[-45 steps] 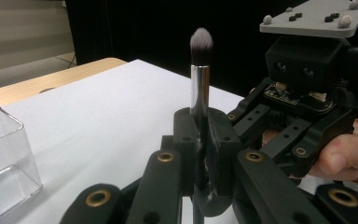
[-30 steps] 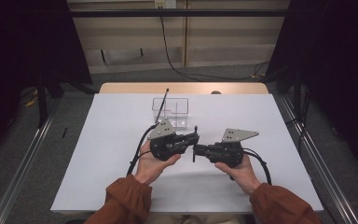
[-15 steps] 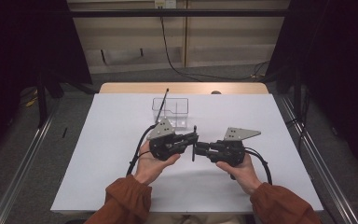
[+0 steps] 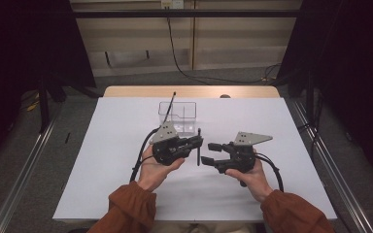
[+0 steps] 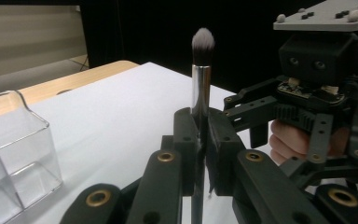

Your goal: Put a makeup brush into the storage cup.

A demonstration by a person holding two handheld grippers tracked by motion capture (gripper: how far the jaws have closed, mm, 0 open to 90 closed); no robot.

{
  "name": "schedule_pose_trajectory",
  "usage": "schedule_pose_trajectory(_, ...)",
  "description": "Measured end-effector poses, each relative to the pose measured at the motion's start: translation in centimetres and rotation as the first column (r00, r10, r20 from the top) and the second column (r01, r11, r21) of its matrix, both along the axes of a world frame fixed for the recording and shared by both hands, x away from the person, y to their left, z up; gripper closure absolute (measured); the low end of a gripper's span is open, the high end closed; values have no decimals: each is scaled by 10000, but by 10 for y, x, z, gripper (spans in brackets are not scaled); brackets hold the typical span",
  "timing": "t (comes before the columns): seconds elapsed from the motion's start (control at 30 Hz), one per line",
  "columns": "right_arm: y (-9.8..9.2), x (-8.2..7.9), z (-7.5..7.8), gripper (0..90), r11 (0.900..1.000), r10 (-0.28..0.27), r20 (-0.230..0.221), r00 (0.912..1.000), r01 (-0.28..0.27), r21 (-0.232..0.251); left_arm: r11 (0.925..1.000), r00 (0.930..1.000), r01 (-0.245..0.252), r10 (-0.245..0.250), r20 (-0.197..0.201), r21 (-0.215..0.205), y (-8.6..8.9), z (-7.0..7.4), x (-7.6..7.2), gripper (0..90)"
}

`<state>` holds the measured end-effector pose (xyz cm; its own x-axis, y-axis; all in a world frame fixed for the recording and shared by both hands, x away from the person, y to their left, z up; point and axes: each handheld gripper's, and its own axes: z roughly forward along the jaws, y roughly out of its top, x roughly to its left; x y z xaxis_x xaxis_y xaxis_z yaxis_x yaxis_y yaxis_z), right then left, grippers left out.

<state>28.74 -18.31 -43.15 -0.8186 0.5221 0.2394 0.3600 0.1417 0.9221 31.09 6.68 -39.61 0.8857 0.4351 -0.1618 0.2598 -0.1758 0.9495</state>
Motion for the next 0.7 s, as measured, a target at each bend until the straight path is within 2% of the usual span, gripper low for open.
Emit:
schedule_pose_trajectory(0.2, -4, 0, 3, 215, 9996, -221, 88, 9997, 219, 201, 9999, 9999, -119, 119, 15, 17, 4, 1, 1, 839)
schedule_pose_trajectory(0.4, -11, 1, 6, 158, 9990, -406, 92, 9991, 404, 206, 9993, 9993, -367, 367, 13, -2, 10, 2, 0, 839)
schedule_pose_trajectory(0.47, -13, 1, 6, 110, 9993, -314, 132, 9994, 311, 229, 9991, 9991, -434, 434, 21, 5, 13, 3, 1, 838)
schedule_pose_trajectory(0.53, -14, 1, 7, 103, 9993, -296, 144, 9995, 292, 253, 9988, 9988, -496, 496, 14, -31, 15, 3, 1, 838)
schedule_pose_trajectory(0.7, -15, 1, 5, 99, 9991, -414, 40, 9991, 414, -67, 9982, 9982, -601, 601, 73, -68, 22, 5, 2, 839)
